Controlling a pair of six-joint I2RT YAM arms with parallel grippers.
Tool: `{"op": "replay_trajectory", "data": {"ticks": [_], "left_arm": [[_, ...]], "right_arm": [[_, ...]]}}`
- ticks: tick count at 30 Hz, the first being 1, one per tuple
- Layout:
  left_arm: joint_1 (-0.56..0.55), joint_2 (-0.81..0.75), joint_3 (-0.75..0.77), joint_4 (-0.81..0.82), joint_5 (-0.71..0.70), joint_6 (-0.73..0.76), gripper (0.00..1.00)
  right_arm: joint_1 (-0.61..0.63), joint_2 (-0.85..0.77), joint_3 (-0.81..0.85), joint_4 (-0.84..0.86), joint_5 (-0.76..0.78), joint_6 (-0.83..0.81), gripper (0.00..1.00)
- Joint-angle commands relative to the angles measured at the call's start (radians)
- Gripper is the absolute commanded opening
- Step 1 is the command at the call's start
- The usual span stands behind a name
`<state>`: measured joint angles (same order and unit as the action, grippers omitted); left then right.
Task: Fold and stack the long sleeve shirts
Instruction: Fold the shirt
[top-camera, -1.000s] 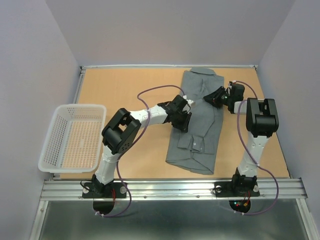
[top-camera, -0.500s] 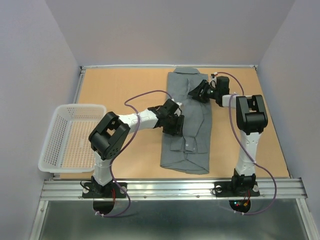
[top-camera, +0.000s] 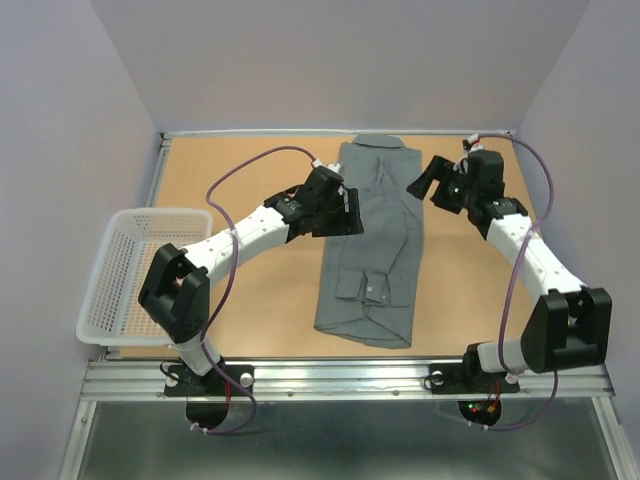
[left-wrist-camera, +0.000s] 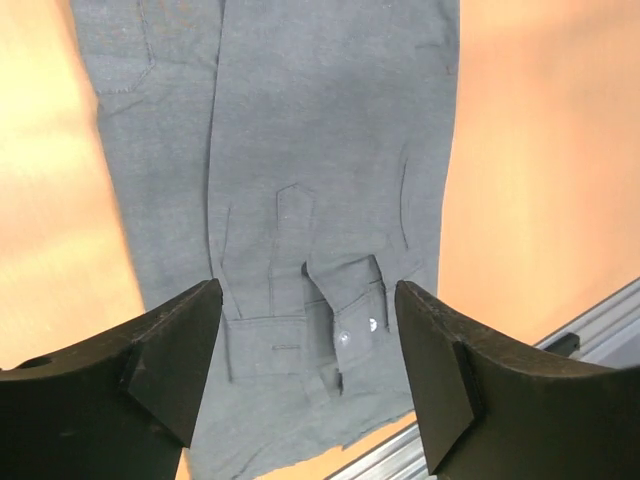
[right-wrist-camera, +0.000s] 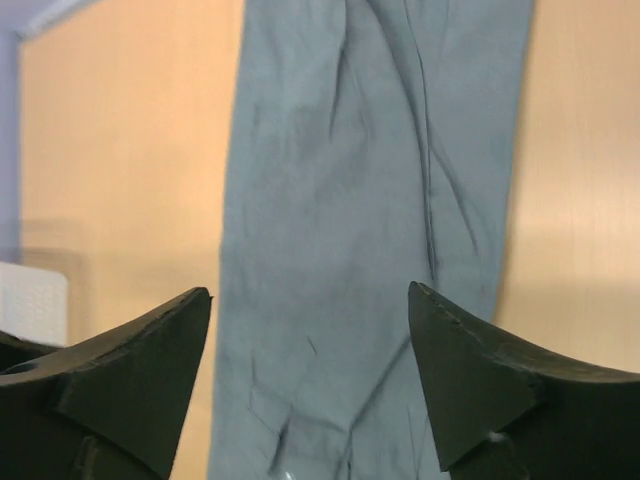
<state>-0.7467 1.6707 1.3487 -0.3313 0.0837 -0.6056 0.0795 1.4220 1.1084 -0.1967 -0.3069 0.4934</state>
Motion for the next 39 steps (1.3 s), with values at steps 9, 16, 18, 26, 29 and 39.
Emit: {"op": "replay_trajectory", "data": {"ticks": [9,16,18,26,29,39], "left_arm": [[-0.005,-0.02,-0.239,0.003,0.008,-0.02,0.67],[-0.003,0.127,-0.169,0.027,0.008,0.012,0.61],[0.007,0.158,-0.16,0.025,0.004,0.017,0.6],[0.061,0.26,-0.066,0.061,0.002,0.026,0.56],[0.076,0.308,0.004,0.054,0.007,0.035,0.57],[0.078,-0.021,-0.097,-0.072,-0.133,0.007,0.94]], "right_arm": [[0.322,-0.132,-0.309,-0.314,0.279,0.091,0.64],[0.368,0.04,-0.237,-0.261,0.4,0.088,0.56],[0.368,0.077,-0.223,-0.238,0.426,0.082,0.52],[0.35,0.308,-0.07,-0.187,0.561,-0.025,0.46],[0.306,0.377,0.0,-0.182,0.565,-0.068,0.45],[0.293,0.111,-0.025,-0.288,0.511,-0.01,0.76]]}}
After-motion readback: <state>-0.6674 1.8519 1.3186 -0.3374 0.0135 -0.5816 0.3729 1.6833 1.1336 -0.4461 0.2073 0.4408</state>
